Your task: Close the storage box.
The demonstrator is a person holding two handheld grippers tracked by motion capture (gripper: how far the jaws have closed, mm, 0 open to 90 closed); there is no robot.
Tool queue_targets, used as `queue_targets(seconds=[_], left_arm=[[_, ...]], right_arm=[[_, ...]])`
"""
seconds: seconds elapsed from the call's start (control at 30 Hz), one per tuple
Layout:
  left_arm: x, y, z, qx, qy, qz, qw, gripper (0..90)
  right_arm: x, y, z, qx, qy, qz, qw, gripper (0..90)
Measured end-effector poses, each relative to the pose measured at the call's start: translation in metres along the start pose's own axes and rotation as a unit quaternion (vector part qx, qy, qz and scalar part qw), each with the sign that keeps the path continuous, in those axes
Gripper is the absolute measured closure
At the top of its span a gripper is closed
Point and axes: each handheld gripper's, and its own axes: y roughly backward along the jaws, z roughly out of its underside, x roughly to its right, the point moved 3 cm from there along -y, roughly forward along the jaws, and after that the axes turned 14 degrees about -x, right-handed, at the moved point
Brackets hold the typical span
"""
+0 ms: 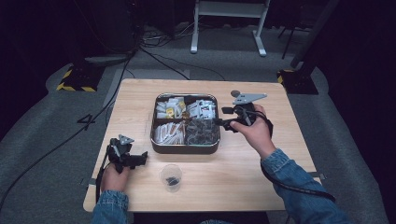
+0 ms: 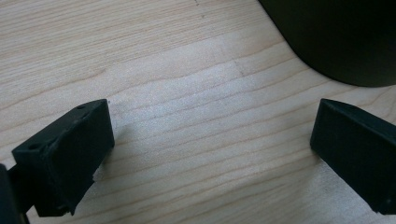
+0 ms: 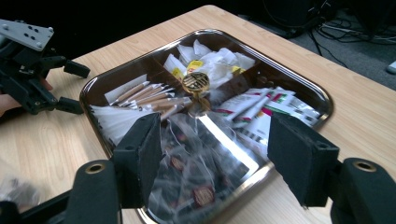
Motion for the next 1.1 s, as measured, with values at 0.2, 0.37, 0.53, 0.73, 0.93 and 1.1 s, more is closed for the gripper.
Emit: queue_targets(seconds=[0.2,0.37,0.53,0.73,0.93,1.1], left_arm=[[0.0,0.0,0.0,0.0,0.0,0.0,1.0,0.0],[0.0,0.0,0.0,0.0,0.0,0.0,1.0,0.0],[0.0,0.0,0.0,0.0,0.0,0.0,1.0,0.0],[0.0,0.0,0.0,0.0,-0.001,0.001,1.0,0.0],[-0.001,0.0,0.0,-0.001,-0.004,0.002,1.0,0.0],[-0.001,0.0,-0.001,-0.001,-0.004,0.003,1.0,0.0]], right_arm=[[0.012,0.024,0.019,0.014,-0.003,0.003,0.9999,34.8],[0.02,0.039,0.036,0.031,-0.009,0.005,0.9995,34.7],[0.028,0.049,0.062,0.026,-0.015,0.005,0.9995,34.5],[0.048,0.061,0.096,0.007,-0.025,0.031,0.9992,34.5],[0.069,0.074,0.125,0.004,-0.054,0.055,0.997,34.5],[0.079,0.073,0.141,-0.005,-0.069,0.065,0.9955,34.4]])
